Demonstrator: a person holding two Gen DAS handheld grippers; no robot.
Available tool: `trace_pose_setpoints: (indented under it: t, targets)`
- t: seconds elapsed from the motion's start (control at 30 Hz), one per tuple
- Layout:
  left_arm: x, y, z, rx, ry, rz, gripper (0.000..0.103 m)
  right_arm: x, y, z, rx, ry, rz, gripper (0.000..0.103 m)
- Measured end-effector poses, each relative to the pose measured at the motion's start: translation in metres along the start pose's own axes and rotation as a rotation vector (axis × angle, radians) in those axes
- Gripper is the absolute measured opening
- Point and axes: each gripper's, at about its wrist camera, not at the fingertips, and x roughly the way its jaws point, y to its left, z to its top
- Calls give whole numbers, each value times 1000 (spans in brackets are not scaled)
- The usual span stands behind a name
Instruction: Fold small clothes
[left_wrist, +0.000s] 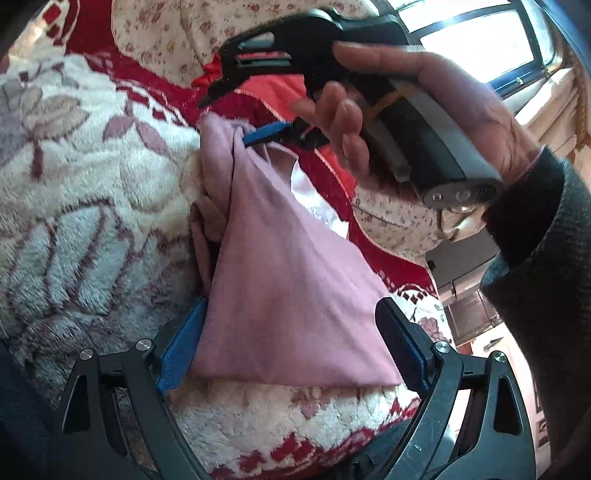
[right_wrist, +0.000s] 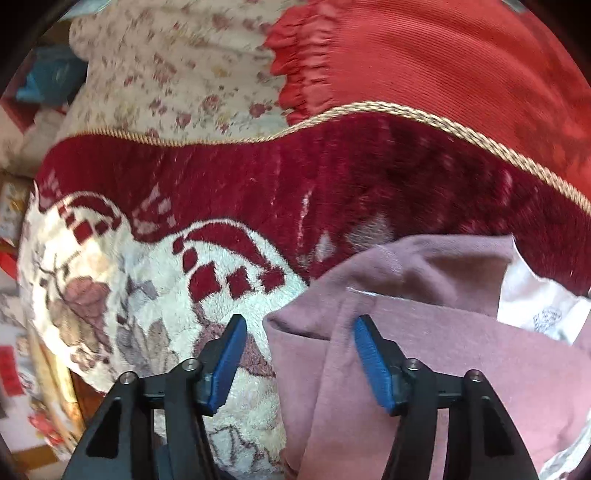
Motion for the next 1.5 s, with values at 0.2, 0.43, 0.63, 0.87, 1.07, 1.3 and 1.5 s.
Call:
trace_pose_setpoints:
  t: [0.2, 0.43, 0.63, 0.87, 1.07, 1.3, 1.5]
  targets:
    - [8, 5, 0, -38, 34, 6, 91, 15, 18, 11, -99, 54, -175, 59]
    - [6, 7, 0, -42, 36, 3, 91, 20, 36, 11, -138, 82, -213, 54]
    - [0, 11, 0, -62, 23, -18, 91, 11, 12, 10, -86, 57, -194, 22]
    - [-11, 15, 0, -47, 0, -16, 81, -13, -13, 2, -47, 8, -74, 13]
    - [-13, 12, -3, 1, -5, 28, 44, -39, -40, -22, 1, -45, 36, 13]
    - [-1, 1, -11, 76, 7, 106, 18, -53, -74, -34, 49, -103, 127, 13]
    - [1, -13, -17, 196, -29, 285, 21, -49, -89, -40, 64, -125, 181, 13]
